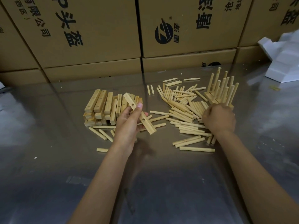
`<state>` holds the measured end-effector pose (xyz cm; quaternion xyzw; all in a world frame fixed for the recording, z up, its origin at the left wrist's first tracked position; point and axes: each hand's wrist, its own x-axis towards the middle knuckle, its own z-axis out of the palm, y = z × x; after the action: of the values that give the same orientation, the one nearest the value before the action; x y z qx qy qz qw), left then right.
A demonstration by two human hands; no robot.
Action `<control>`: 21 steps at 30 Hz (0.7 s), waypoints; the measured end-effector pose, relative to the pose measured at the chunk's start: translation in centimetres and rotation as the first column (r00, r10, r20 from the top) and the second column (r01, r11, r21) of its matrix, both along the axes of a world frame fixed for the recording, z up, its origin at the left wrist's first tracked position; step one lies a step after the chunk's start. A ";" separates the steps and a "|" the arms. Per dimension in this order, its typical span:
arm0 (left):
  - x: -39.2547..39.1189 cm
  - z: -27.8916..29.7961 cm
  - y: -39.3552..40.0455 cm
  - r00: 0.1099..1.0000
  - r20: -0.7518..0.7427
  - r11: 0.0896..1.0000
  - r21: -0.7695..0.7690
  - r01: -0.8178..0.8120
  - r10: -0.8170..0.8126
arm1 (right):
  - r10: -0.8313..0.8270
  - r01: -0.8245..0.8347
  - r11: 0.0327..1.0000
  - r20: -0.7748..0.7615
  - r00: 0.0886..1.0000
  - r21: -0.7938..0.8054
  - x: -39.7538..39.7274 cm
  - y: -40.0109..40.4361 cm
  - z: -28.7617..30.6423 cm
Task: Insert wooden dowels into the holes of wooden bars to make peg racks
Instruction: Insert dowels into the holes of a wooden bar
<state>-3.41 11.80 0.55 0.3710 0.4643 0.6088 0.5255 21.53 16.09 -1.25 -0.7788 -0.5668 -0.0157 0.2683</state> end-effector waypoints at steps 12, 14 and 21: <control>0.2 -0.2 0.0 1.000 -0.026 1.000 -0.002 0.002 -0.002 | 0.296 -0.297 0.955 -0.030 0.955 -0.022 -3.1 0.2 -1.1; 0.2 -0.2 0.0 1.000 -0.017 1.000 -0.003 0.000 0.000 | 0.319 -0.319 0.948 -0.042 0.947 -0.006 -3.6 0.3 -1.2; 0.0 -0.3 0.1 1.000 0.002 1.000 -0.016 -0.002 0.002 | 0.335 -0.320 0.942 -0.296 0.895 0.099 -4.3 0.2 -1.0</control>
<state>-3.42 11.91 0.22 0.3656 0.4691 0.6060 0.5282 17.23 16.29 -2.25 -0.6584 -0.6402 0.1381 0.3709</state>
